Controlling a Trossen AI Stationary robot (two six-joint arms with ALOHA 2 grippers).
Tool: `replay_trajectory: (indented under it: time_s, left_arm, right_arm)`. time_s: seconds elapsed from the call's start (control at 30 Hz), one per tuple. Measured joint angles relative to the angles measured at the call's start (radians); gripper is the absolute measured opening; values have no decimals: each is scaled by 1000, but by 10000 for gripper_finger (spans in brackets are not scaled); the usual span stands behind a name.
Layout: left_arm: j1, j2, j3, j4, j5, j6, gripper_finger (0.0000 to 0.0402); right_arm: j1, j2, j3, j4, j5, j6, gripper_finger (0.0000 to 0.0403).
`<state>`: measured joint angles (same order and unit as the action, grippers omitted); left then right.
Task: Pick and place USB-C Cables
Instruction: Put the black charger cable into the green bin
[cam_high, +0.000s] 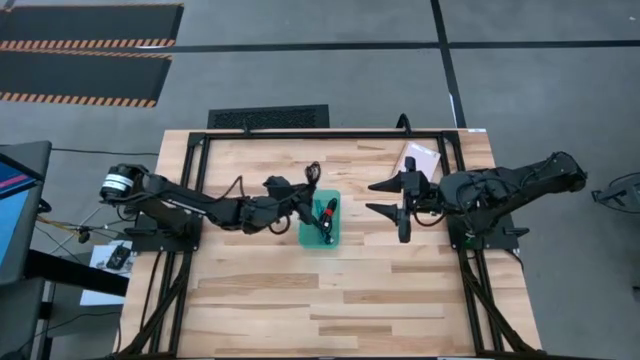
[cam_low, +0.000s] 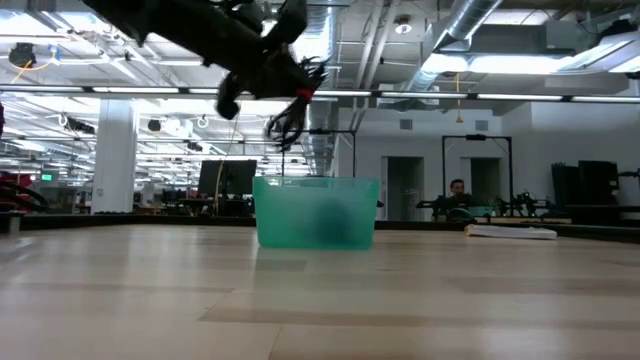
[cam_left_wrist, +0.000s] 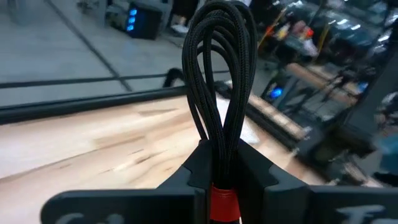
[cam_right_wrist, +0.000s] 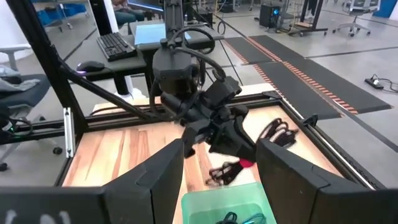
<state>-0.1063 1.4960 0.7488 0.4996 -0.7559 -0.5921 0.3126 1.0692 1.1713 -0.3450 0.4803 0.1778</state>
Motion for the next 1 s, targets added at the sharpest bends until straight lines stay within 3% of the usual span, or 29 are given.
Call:
replay_trajectory:
  time_s: [0.3, 0.63, 0.77, 1.0]
  left_arm:
    - [-38, 189, 122, 12, -9, 20, 23]
    - [-40, 218, 119, -90, -43, -90, 23]
    - [-37, 225, 119, -99, 0, -112, 28]
    - [-36, 226, 119, -135, -14, -154, 68]
  right_arm:
    - [0, 16, 0, -20, 10, 12, 226]
    - [0, 16, 0, -46, 11, 35, 226]
    - [1, 16, 0, -44, 11, 35, 226]
    - [1, 16, 0, -39, 11, 34, 226]
